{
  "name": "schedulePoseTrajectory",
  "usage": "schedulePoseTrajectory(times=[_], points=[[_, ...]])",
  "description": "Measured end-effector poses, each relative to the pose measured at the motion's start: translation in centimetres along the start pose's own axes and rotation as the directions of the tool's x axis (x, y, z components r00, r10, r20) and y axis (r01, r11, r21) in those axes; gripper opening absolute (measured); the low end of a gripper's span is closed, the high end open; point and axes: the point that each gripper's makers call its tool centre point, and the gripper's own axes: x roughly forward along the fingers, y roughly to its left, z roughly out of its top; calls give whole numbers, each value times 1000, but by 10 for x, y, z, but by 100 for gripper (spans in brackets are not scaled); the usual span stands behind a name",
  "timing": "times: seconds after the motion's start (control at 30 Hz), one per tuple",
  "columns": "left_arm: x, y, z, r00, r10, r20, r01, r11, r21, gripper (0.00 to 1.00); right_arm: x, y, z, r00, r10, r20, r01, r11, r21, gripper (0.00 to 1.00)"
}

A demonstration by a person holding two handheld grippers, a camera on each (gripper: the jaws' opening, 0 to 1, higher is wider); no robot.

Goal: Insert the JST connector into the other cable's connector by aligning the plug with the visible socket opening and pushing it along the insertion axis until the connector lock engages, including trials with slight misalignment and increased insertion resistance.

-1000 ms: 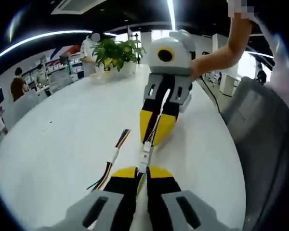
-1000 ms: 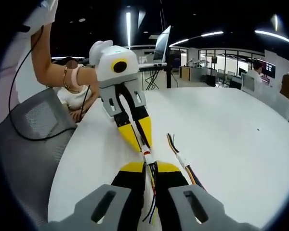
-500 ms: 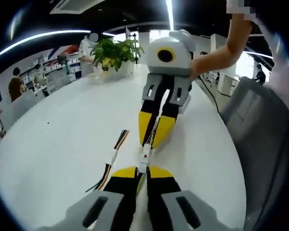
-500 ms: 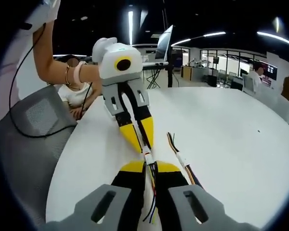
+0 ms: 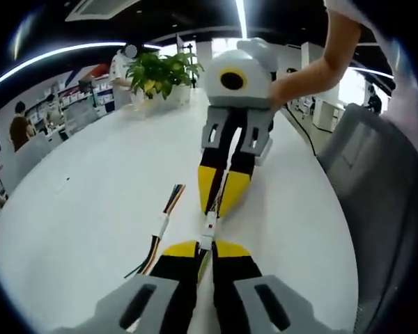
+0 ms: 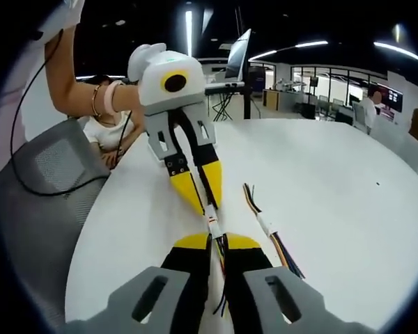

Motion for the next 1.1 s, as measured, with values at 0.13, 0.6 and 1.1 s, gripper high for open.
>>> schedulePoseTrajectory(times=[0.13, 0.6, 1.1], points=[[0, -1, 2, 1000, -2, 1, 2, 1000, 6, 0, 0, -3, -2, 1000, -2, -9, 3, 1000, 23, 3], [5, -9, 7, 999, -29, 17, 28, 997, 69, 0, -1, -4, -8, 999, -7, -35, 7, 1000, 16, 3], [8, -16, 4, 998, -62, -9, 62, 985, 162, 0, 1, 5, -12, 998, 31, -50, -32, 999, -10, 3]])
